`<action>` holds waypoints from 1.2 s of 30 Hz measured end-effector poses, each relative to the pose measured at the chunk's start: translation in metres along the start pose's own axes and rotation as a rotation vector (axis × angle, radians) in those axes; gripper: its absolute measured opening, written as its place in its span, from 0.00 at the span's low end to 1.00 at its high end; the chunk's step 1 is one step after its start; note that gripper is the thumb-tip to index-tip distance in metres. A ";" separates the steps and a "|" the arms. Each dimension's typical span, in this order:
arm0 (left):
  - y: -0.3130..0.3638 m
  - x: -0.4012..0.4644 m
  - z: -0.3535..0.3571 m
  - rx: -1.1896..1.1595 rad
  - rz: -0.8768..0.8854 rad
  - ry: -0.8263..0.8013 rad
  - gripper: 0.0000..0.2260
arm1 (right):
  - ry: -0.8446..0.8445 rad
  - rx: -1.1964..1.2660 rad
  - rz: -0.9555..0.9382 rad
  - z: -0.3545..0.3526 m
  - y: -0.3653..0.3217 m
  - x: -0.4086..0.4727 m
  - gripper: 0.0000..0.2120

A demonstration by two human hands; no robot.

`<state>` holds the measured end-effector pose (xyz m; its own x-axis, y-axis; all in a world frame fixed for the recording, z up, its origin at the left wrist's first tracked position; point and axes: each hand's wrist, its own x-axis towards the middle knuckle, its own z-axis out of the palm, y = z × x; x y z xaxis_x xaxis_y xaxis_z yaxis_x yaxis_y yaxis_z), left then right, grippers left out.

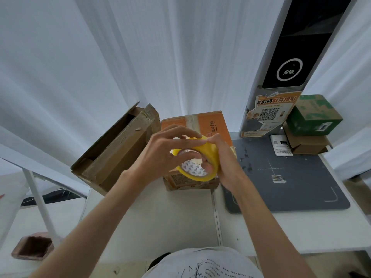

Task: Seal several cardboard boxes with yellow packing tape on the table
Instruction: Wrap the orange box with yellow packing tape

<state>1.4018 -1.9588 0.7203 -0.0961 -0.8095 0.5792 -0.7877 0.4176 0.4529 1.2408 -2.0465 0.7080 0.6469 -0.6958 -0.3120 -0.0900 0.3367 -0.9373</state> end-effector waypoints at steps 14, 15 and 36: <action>0.015 0.012 -0.002 -0.080 -0.001 0.170 0.10 | -0.379 0.224 0.177 -0.023 -0.015 0.020 0.19; 0.016 0.011 -0.001 -0.082 -0.014 0.181 0.10 | -0.385 0.220 0.174 -0.024 -0.014 0.020 0.19; 0.033 0.013 0.008 -0.112 -0.117 0.071 0.11 | -0.333 0.248 0.168 -0.017 -0.011 0.012 0.10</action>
<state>1.3698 -1.9592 0.7375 0.0390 -0.8256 0.5630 -0.7180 0.3687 0.5904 1.2366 -2.0695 0.7124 0.8510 -0.3903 -0.3514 -0.0563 0.5976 -0.7998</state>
